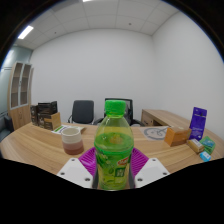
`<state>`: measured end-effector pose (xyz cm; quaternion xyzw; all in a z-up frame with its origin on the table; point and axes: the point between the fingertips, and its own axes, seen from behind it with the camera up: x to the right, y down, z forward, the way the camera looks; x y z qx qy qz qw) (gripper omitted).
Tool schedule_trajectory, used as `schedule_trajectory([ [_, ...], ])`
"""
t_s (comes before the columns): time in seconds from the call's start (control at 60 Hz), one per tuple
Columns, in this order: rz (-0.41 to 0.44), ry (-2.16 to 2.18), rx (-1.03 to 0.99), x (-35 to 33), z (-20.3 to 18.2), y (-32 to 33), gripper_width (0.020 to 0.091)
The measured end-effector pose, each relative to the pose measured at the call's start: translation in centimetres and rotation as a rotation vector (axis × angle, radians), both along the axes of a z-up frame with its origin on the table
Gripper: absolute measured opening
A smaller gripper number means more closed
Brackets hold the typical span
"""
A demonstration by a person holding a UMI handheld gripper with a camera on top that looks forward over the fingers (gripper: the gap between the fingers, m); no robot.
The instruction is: Pour water
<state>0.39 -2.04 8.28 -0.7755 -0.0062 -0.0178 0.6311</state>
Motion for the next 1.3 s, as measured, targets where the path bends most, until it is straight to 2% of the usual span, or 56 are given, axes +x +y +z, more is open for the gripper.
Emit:
schedule_trajectory([
  [0.033,-0.003,-0.018,0.004,0.0,0.1,0.1,0.0378],
  [0.333,0.008,-0.194,-0.064,-1.0,0.3,1.2,0.0376],
  [0.667,0.165,-0.949,-0.196,-0.9,3.3,8.5,0.0377],
  [0.817,0.267,-1.282,-0.201,-2.3,3.4,11.5,0.0375],
  [0.933,0.312,-1.515,-0.21,-3.0,3.5,13.2,0.0373],
  [1.117,0.34,-1.894,-0.194,-3.2,4.1,15.2,0.0373],
  [1.3,0.337,-2.005,-0.2,-2.8,4.3,15.9,0.0373],
])
